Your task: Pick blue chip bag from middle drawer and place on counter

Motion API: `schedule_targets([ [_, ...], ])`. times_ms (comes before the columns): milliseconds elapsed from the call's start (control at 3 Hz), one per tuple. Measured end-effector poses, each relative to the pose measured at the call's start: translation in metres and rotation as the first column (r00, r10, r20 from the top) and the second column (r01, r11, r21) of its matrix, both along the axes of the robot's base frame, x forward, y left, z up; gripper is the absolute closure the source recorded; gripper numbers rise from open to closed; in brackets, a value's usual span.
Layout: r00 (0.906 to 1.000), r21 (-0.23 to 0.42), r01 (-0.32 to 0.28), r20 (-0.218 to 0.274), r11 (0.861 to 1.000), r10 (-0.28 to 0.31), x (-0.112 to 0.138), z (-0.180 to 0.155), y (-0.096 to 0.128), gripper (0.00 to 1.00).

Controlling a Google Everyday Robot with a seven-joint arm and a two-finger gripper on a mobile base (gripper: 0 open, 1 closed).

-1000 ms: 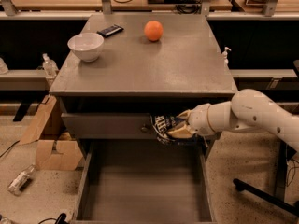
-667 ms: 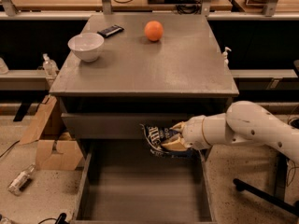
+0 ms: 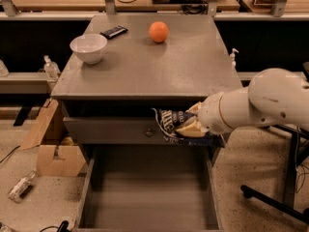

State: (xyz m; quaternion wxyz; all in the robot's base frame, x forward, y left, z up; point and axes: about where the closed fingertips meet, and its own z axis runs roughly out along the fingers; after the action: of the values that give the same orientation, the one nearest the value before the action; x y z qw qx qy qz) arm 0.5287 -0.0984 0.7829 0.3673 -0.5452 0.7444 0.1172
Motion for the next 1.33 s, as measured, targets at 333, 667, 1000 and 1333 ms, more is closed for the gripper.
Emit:
schedule_targets([
  [333,0.9971,-0.043,0.057,0.054,0.997,-0.055,0.035,0.05,-0.023,1.0],
  [667,0.9817,-0.082,0.13,0.15,0.988,-0.117,0.075,0.117,-0.04,1.0],
  [1000,0.9559,-0.079,0.187,0.244,0.979,-0.163,0.112,0.163,-0.049,1.0],
  [1333,0.9252,-0.036,0.224,0.322,0.974,-0.2,0.153,0.17,-0.058,1.0],
])
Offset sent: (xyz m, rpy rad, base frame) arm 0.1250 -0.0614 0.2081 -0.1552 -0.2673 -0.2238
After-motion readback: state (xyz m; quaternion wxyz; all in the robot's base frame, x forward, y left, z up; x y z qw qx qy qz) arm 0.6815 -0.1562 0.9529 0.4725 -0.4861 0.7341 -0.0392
